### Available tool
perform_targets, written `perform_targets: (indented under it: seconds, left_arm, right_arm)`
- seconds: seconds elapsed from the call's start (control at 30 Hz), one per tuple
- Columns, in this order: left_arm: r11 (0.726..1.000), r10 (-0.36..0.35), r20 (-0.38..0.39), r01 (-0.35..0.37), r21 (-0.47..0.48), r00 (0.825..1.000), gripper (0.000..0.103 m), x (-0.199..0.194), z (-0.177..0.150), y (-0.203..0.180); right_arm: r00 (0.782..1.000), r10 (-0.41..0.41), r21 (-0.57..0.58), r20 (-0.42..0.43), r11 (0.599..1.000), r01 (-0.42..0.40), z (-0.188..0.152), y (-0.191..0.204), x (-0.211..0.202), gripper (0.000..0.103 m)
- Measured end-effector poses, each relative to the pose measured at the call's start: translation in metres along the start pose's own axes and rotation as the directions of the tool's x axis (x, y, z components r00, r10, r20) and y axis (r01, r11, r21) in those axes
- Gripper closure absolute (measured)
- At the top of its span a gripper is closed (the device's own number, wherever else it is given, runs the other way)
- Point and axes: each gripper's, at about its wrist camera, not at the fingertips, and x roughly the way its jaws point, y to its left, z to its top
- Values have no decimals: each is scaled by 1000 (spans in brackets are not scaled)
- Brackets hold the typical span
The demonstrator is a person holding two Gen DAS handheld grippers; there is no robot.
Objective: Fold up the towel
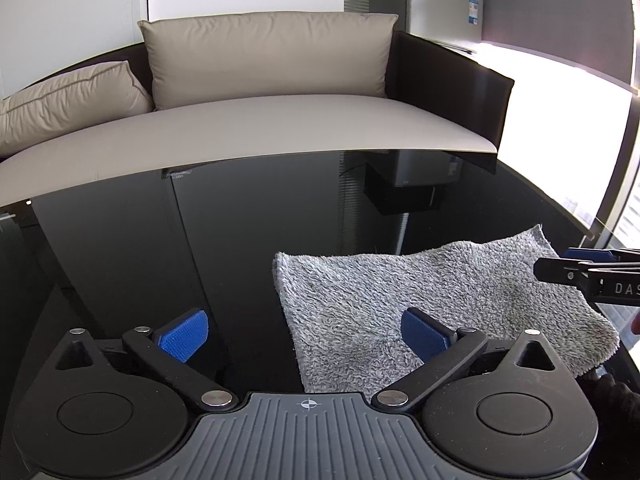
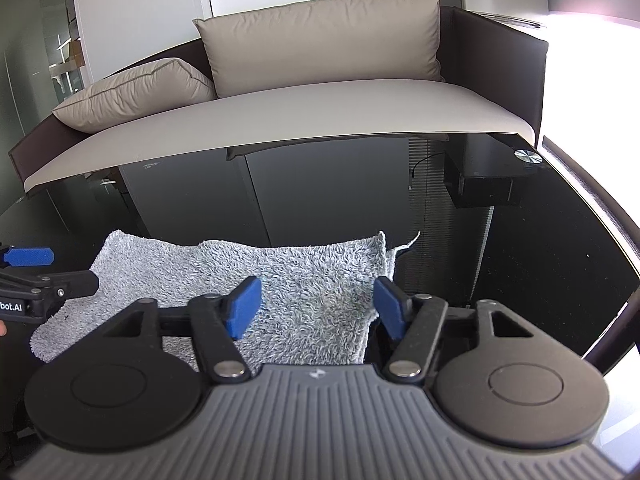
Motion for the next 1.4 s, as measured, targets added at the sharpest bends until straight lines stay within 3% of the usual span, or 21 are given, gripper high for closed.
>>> perform_targets:
  seconds: [0.17, 0.3, 0.6, 1.3, 1.4]
  left_arm:
    - [1000, -14, 1, 14, 4, 1000, 1, -14, -8, -3]
    - [1000, -19, -6, 19, -7, 1000, 1, -22, -16, -5]
    - [999, -20, -21, 20, -28, 1000, 1, -34, -31, 0]
    - [997, -26, -22, 24, -68, 999, 1, -47, -43, 9]
    - [997, -26, -25, 24, -72, 999, 1, -46, -43, 11]
  right_arm:
    - [1000, 0, 33, -5, 999, 0, -4, -6, -13, 33]
    - [1000, -12, 28, -9, 1000, 12, -9, -7, -23, 21]
    - [999, -22, 34, -27, 999, 23, -23, -6, -43, 20]
    - [997, -67, 185, -25, 980, 71, -48, -8, -80, 20]
    - [997, -67, 189, -29, 979, 71, -49, -6, -80, 24]
